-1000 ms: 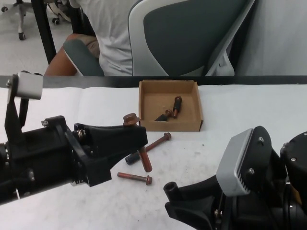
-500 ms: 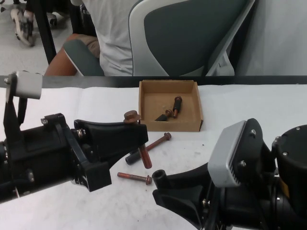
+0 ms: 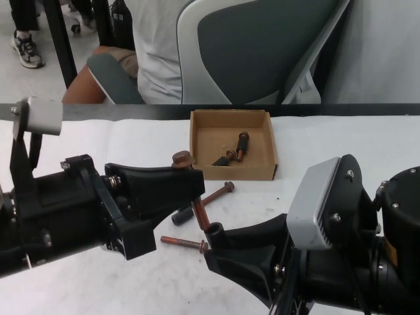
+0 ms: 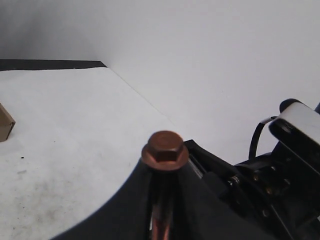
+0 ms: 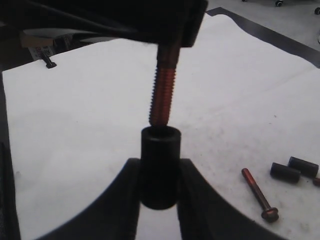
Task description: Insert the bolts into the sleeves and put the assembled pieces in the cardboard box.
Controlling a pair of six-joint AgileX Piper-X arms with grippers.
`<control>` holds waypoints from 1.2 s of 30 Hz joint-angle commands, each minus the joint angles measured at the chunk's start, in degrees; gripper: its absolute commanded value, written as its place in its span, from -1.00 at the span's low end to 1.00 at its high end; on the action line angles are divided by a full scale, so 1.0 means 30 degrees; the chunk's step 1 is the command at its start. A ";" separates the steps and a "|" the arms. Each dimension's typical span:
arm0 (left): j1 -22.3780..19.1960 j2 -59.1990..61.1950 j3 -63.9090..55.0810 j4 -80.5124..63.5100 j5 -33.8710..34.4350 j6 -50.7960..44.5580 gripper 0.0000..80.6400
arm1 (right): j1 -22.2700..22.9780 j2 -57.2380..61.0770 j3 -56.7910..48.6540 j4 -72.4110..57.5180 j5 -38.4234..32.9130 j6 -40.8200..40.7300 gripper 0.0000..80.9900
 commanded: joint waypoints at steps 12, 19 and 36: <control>-0.0024 -0.0033 -0.0040 -0.0474 0.0107 -0.0746 -0.98 | 0.0018 -0.0021 -0.0269 -0.0587 -0.0403 -0.0088 -0.99; -0.0024 -0.0033 -0.0040 -0.0474 0.0338 -0.1188 -0.98 | 0.0018 -0.0021 -0.0269 -0.0587 -0.0403 -0.0088 -0.99; -0.0273 -0.0033 -0.0040 -0.0474 0.0849 -0.1711 -0.98 | 0.0018 0.0004 -0.0269 -0.0587 -0.0255 -0.0100 -0.99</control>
